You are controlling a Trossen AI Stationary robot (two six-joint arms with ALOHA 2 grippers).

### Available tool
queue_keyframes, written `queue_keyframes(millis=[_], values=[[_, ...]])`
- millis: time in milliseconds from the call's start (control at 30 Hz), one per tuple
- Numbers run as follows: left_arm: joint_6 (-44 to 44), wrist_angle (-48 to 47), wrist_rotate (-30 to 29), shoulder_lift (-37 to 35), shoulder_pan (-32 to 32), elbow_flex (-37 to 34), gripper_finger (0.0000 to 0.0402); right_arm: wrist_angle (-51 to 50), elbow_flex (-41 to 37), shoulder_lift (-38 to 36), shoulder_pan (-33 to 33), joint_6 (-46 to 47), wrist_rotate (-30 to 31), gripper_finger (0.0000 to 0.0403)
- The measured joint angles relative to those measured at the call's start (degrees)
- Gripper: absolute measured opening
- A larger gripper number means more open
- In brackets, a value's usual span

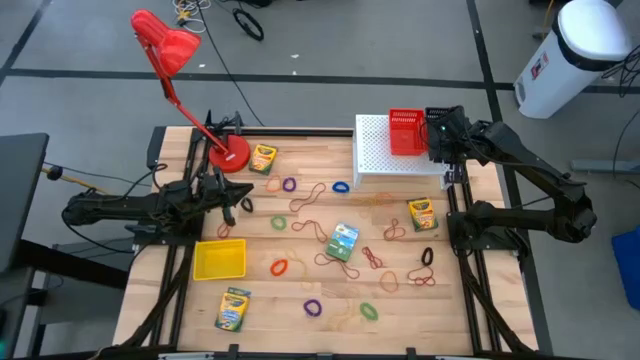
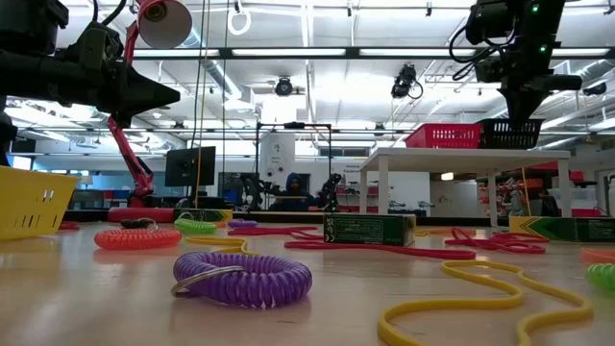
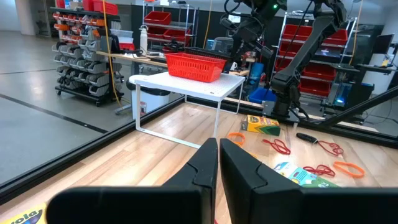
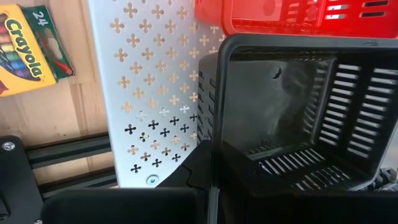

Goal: Pick & Place Office Desk Supplies
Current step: Put the black basket on the shelf

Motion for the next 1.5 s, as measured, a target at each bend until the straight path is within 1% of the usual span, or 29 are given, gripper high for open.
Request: queue_keyframes(millis=[367,633,833,1100,1233,1367,1500], values=[[0.0,0.0,0.0,0.0,0.0,0.0,0.0026,0.2,0.0,0.0,0.0,0.0,0.0,0.0028],[0.0,0.0,0.0,0.0,0.0,0.0,0.0026,0.5,0.0,0.0,0.0,0.0,0.1,0.0068],[0.0,0.0,0.0,0.0,0.0,0.0,0.0026,0.5,0.0,0.0,0.0,0.1,0.2,0.008],[0.0,0.0,0.0,0.0,0.0,0.0,0.0026,0.3,0.0,-0.1,0.2,5.5,0.6,0.0095],[0.0,0.0,0.0,0.0,0.0,0.0,0.0026,0.3,0.0,-0.3,1.3,7.9,0.8,0.0103],[0.0,0.0,0.0,0.0,0.0,0.0,0.0026,0.8,0.1,-1.5,2.2,9.1,1.3,0.0105],[0.0,0.0,0.0,0.0,0.0,0.0,0.0026,0.6,0.1,-3.4,1.5,10.8,1.9,0.0105]])
